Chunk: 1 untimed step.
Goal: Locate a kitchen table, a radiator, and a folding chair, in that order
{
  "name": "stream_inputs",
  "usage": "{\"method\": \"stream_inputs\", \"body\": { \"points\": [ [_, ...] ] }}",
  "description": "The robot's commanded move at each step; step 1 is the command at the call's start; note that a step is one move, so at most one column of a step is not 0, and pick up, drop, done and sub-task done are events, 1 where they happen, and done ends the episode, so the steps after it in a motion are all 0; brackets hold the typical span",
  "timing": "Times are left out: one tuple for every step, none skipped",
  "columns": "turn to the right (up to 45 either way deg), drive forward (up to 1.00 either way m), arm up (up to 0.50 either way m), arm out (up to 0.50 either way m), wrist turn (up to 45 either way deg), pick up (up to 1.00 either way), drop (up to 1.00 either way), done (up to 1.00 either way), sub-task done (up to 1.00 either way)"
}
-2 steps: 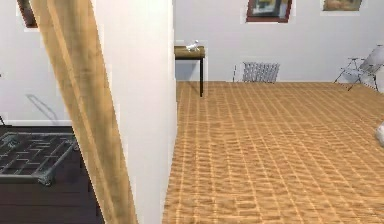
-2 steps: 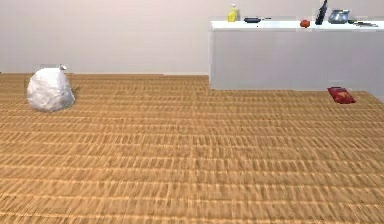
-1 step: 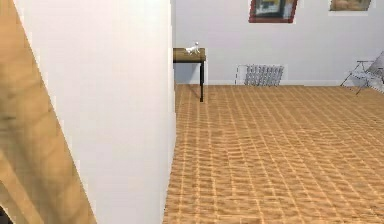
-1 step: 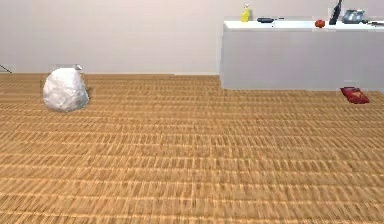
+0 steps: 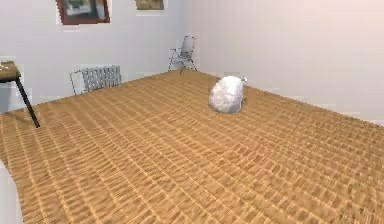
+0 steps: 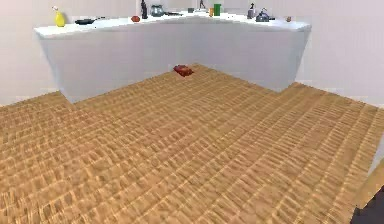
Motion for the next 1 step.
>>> {"method": "stream_inputs", "body": {
  "points": [
    [45.0, 0.00, 0.00, 0.00, 0.0, 0.00, 0.00, 0.00, 0.00]
  ]
}}
